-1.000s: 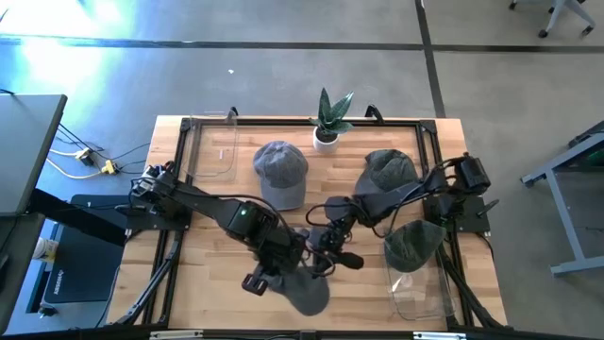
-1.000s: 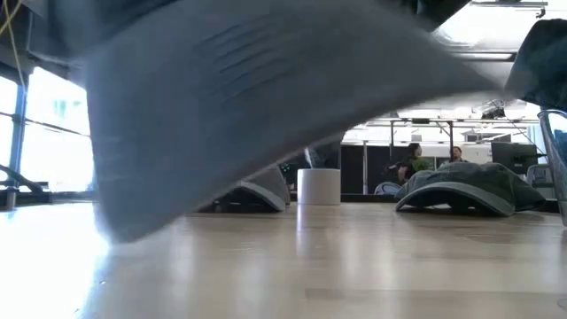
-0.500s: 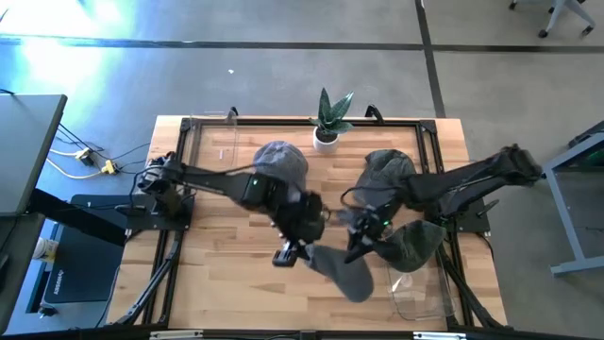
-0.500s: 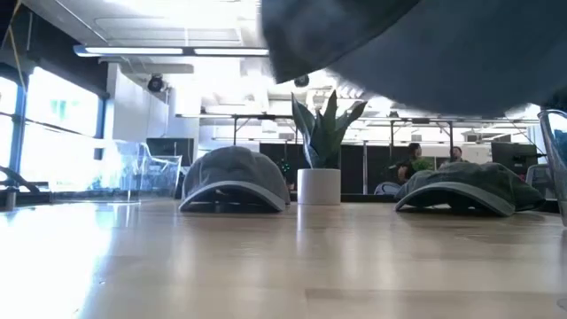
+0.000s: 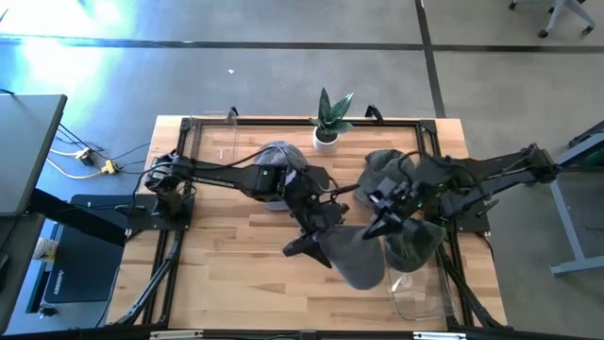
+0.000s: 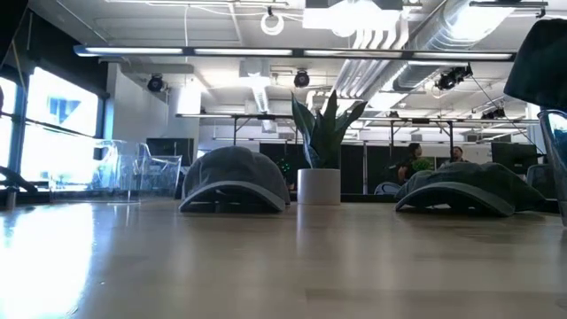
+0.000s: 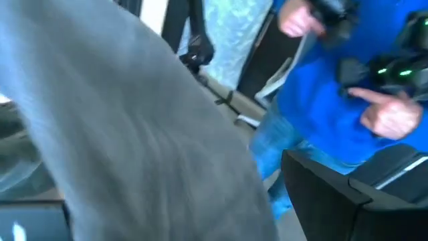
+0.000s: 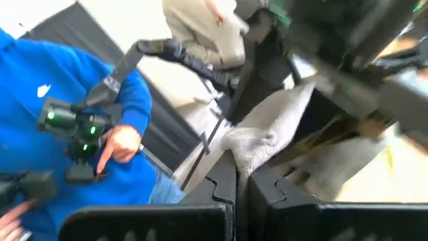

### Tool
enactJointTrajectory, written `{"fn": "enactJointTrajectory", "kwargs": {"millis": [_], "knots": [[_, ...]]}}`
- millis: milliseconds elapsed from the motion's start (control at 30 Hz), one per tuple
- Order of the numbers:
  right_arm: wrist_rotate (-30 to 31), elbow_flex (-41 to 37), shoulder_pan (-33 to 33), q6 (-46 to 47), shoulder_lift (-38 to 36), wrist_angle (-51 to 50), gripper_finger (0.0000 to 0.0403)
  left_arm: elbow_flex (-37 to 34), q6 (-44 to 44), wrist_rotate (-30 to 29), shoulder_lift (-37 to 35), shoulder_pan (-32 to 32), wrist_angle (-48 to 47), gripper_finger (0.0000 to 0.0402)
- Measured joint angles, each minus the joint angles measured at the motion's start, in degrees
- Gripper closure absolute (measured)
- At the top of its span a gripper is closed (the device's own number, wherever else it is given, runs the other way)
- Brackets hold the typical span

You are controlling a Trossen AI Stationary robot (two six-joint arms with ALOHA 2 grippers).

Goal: Pick & Place hat
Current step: Put the bottom gray cap into the top transparent bin

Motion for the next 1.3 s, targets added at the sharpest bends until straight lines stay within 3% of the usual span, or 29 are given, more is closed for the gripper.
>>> {"fn": "enactJointTrajectory", "kwargs": {"millis": [133,300,667,933,1133,1300], "knots": [[1.6,0.0,0.0,0.4,-2.8,-1.2,0.0402,0.2,-1.3,4.3,-0.4,0.0,-1.2,0.0148],[1.5,0.0,0.0,1.4,-4.3,-3.5,0.0402,0.1,-2.7,6.8,-0.7,0.0,-1.5,0.0185],[0.8,0.0,1.2,1.6,-4.5,-4.1,0.0403,0.1,-4.3,8.2,-3.4,-0.2,-5.8,0.0291],[1.4,0.0,4.2,-0.1,-3.5,0.0,0.0403,0.2,-4.1,10.4,-4.3,-0.3,-5.9,0.0393],[0.9,0.0,4.2,-3.5,-1.1,1.7,0.0399,0.2,-7.5,12.2,-4.3,-0.4,-3.5,0.0396],[1.9,0.0,1.9,-4.7,1.2,1.6,0.0354,0.2,-13.0,13.1,-4.3,-0.5,-3.0,0.0399]]}}
